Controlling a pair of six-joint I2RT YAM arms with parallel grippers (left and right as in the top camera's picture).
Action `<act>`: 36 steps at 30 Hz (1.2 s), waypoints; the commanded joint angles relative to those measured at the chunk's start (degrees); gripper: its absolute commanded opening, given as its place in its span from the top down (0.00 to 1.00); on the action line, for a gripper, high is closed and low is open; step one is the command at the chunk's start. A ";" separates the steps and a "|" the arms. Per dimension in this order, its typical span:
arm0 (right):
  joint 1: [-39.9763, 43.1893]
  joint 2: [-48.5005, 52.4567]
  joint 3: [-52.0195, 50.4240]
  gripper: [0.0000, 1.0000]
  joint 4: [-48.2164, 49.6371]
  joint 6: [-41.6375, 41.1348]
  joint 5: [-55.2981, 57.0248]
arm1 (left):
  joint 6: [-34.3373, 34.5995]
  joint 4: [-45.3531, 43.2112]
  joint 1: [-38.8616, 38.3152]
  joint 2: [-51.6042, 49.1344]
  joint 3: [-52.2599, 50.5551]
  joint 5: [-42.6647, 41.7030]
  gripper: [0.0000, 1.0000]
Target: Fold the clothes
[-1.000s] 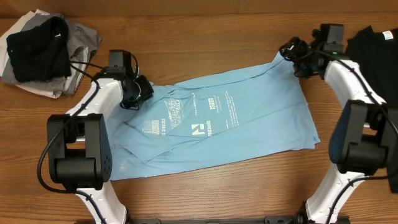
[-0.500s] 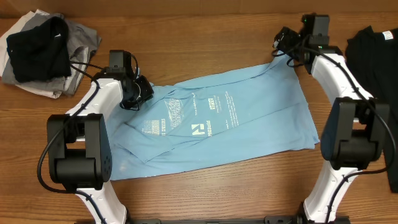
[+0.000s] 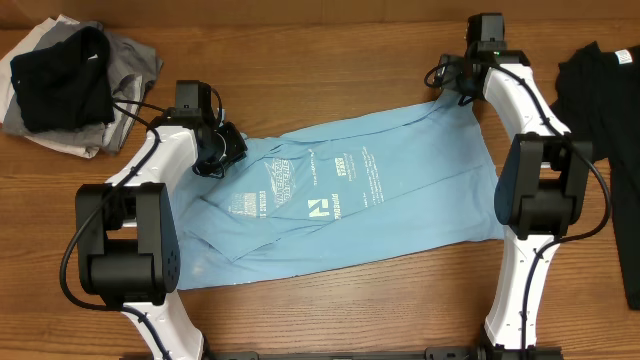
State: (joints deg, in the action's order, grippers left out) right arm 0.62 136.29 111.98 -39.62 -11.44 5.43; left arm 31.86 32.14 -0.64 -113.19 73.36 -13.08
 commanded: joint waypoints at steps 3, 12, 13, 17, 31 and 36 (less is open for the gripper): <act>0.02 0.13 2.51 0.20 0.28 1.25 1.60 | 0.33 0.20 0.24 -0.70 1.16 -0.48 0.71; -0.31 0.48 2.51 0.21 2.32 0.96 1.53 | 0.33 0.24 0.24 -0.70 1.16 -0.52 0.71; -0.31 0.48 2.51 0.21 2.84 0.96 1.38 | 0.35 0.24 0.24 -0.70 1.16 -0.52 0.71; -0.44 0.61 2.51 0.24 3.54 0.98 1.40 | 0.35 0.22 0.24 -0.70 1.16 -0.50 0.71; -1.90 4.81 2.51 0.29 3.48 1.03 5.44 | 0.35 0.22 0.24 -0.70 1.16 -0.50 0.70; -1.90 4.83 2.51 0.42 3.32 1.03 5.73 | 0.35 0.20 0.24 -0.70 1.16 -0.50 0.70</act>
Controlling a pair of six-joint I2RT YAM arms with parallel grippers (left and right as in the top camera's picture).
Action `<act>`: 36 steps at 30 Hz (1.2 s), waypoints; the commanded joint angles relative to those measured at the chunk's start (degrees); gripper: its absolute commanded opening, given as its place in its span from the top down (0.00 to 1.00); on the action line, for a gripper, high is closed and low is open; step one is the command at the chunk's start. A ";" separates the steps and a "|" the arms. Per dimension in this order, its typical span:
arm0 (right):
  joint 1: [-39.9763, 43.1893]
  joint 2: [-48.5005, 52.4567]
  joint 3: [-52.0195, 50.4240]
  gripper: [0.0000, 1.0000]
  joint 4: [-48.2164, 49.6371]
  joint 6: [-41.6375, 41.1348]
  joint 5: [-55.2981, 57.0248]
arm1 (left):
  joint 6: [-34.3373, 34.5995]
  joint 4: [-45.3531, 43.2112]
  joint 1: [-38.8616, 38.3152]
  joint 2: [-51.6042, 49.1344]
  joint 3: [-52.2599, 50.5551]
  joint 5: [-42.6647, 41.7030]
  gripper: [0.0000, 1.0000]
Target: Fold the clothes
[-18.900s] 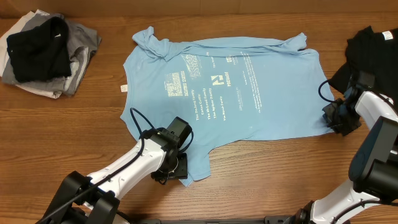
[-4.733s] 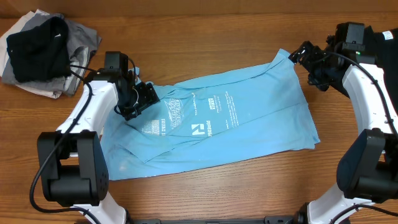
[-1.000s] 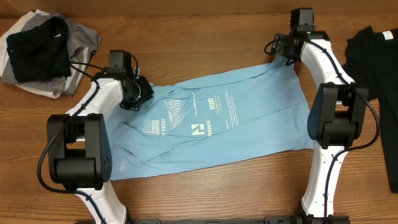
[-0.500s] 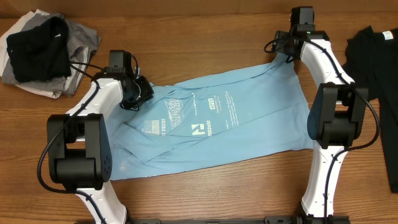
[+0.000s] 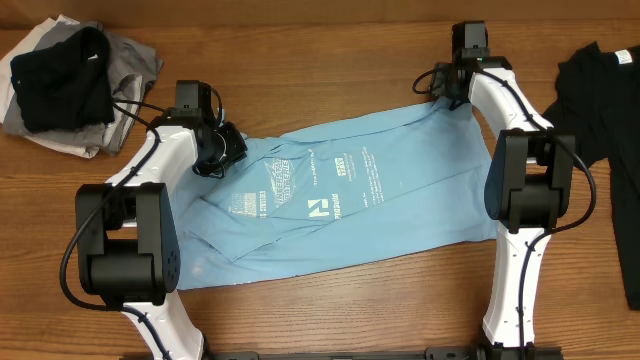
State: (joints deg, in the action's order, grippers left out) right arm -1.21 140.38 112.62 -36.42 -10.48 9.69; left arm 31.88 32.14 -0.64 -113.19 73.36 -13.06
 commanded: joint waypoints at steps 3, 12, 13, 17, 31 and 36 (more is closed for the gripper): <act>-0.07 0.74 1.88 0.50 0.11 0.02 1.46 | 0.33 0.20 0.24 -0.70 1.16 -0.52 0.70; -0.07 0.74 1.90 0.78 -0.15 -2.16 4.24 | 0.28 0.63 0.24 -0.70 1.16 -0.48 0.70; -0.07 0.74 1.90 0.83 -0.24 -3.06 5.27 | 0.28 0.66 0.24 -0.70 1.16 -0.48 0.71; -0.07 0.68 1.90 0.94 -0.61 -4.87 8.37 | -0.22 0.83 0.24 -0.70 1.16 -0.46 0.80; 0.48 0.31 16.02 0.96 -15.80 -11.04 10.38 | -5.38 11.41 0.74 1.46 6.58 3.76 0.96; 0.48 -0.11 19.17 0.96 -21.11 -13.75 11.28 | -6.19 17.64 0.74 3.17 11.17 4.68 0.96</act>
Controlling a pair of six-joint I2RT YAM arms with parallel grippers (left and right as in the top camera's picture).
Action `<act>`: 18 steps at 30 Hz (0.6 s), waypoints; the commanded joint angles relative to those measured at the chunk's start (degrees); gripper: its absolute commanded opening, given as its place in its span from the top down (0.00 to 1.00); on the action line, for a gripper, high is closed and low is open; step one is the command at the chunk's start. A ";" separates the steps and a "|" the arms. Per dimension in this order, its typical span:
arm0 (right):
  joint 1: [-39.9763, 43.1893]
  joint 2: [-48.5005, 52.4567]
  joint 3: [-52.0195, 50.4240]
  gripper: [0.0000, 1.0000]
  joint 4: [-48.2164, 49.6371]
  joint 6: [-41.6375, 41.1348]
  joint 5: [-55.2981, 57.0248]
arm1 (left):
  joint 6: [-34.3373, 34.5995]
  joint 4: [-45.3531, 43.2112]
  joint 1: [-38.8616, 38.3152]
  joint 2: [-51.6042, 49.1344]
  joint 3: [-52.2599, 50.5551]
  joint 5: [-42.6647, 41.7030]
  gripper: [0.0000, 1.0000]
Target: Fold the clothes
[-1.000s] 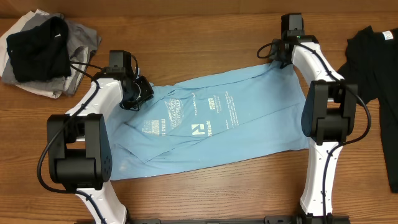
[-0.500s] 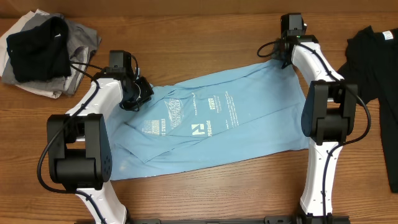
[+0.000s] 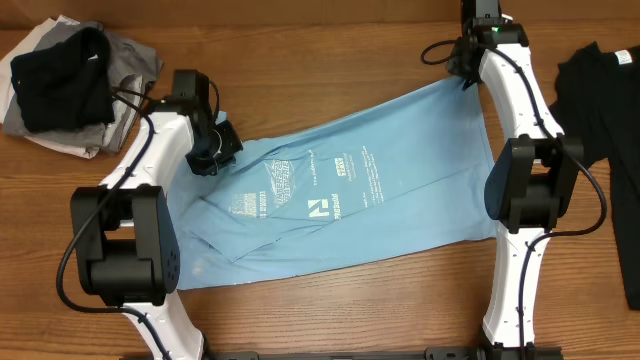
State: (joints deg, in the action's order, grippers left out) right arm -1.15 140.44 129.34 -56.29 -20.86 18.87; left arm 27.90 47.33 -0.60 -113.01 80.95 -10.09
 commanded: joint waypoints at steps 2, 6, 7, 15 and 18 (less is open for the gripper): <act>0.59 -0.83 2.45 0.96 -2.40 -4.83 2.12 | -2.73 4.72 0.70 3.65 5.14 1.77 0.96; 0.87 -1.86 2.45 0.96 -4.61 -5.14 2.10 | -4.72 8.02 0.70 4.59 7.58 2.23 0.96; 0.85 -1.92 2.45 0.96 -5.46 -5.16 2.10 | -4.81 9.03 0.70 4.61 8.09 2.54 0.96; 1.46 -2.51 2.45 0.96 -12.59 -11.98 2.54 | -4.55 16.94 0.68 4.85 8.61 3.13 0.96; 1.92 -3.34 2.45 0.96 -15.52 -15.67 3.17 | -4.55 18.51 0.68 5.73 8.61 3.10 0.96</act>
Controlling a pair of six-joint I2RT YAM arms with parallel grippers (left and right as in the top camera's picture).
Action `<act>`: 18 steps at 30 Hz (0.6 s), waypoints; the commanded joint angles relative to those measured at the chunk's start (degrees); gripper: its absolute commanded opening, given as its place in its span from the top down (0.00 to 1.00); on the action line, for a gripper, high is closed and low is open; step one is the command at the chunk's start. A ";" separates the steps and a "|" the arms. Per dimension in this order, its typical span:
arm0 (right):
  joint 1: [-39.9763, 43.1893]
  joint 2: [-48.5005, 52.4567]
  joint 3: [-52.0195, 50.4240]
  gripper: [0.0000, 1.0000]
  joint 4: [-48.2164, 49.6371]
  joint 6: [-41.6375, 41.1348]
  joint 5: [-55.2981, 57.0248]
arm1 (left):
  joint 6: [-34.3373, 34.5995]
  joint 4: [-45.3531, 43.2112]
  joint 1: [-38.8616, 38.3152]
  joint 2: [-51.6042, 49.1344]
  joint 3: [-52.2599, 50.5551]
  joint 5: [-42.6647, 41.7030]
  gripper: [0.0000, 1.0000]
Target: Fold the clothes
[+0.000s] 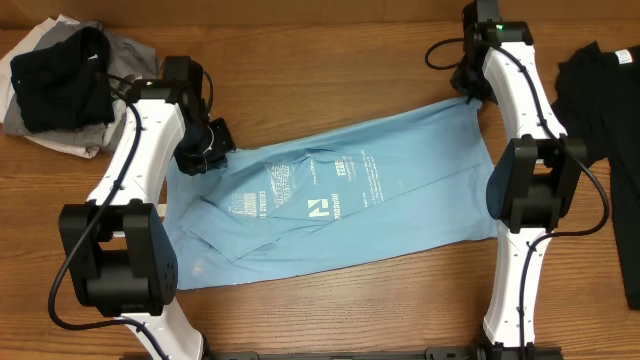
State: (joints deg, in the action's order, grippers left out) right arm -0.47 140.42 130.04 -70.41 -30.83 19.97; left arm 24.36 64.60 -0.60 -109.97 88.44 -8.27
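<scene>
A light blue T-shirt (330, 200) with white print lies spread across the wooden table, its lower left part creased. My left gripper (203, 152) is at the shirt's far left corner, and the cloth there runs up into its fingers. My right gripper (470, 96) is at the far right corner, with the cloth drawn up to it in a point. The shirt's far edge runs fairly straight between the two. The arms hide the fingertips themselves in the overhead view.
A pile of black, grey and white clothes (60, 80) lies at the far left corner. A black garment (610, 100) lies along the right edge. The table's far edge runs just behind the right gripper.
My left gripper has shifted a little left and towards the front with the shirt's left corner. My right gripper has come slightly nearer, and the right corner came with it.
Both grippers first sat at the shirt's far corners with the cloth slack and wrinkled. The right gripper then stood a little further left. Later it was farther back with the corner pulled out. Now the far edge lies stretched between both grippers.
</scene>
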 commanded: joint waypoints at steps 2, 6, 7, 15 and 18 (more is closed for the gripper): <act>1.84 -4.35 1.75 0.96 -4.20 -8.31 2.05 | -1.05 3.26 0.68 3.78 1.11 1.40 0.96; 2.43 -6.03 1.75 0.96 -8.11 -11.76 1.77 | -1.27 5.53 0.57 4.48 1.09 1.46 0.96; 2.43 -6.45 1.75 0.96 -9.07 -12.61 1.55 | -1.25 6.19 0.57 4.44 1.07 1.68 0.96; 2.43 -7.98 1.73 0.96 -17.40 -20.37 0.50 | -1.03 12.04 0.57 4.35 0.79 4.81 0.96; 2.43 -7.98 1.62 0.96 -19.19 -20.46 -1.44 | -0.74 13.44 0.57 4.35 0.11 7.19 0.96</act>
State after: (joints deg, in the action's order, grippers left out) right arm 1.56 134.72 130.13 -89.06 -48.31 19.18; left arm 23.94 77.08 -0.60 -107.00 88.47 -5.56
